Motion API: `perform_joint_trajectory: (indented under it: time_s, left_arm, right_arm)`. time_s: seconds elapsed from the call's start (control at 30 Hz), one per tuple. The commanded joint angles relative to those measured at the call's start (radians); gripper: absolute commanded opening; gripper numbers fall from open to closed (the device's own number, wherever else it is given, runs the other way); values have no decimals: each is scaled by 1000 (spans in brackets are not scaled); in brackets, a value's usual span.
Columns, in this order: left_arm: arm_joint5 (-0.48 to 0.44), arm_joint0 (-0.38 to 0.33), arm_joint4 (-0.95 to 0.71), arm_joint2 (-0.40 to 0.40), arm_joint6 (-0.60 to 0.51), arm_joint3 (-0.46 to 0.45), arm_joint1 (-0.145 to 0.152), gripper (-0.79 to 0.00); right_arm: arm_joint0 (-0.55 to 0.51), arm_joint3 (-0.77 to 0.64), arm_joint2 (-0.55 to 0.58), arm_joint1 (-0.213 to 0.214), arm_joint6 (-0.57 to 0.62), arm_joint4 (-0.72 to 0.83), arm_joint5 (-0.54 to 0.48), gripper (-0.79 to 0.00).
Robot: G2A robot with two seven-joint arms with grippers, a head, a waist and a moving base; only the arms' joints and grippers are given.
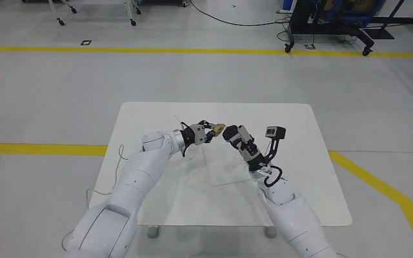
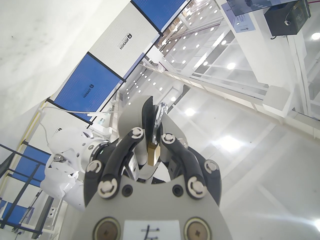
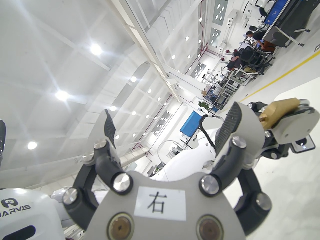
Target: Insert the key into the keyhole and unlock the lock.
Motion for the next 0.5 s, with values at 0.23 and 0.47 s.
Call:
perform_joint_trajectory:
  time_s: [0.23, 0.47]
  left_arm:
    - [-26, -14, 14, 17, -31, 23, -7, -785]
    - [-51, -20, 27, 21, -44, 35, -8, -785]
  right_arm:
    - [28, 47, -22, -7, -20, -64, 26, 0]
    - [54, 86, -45, -17, -69, -88, 61, 0]
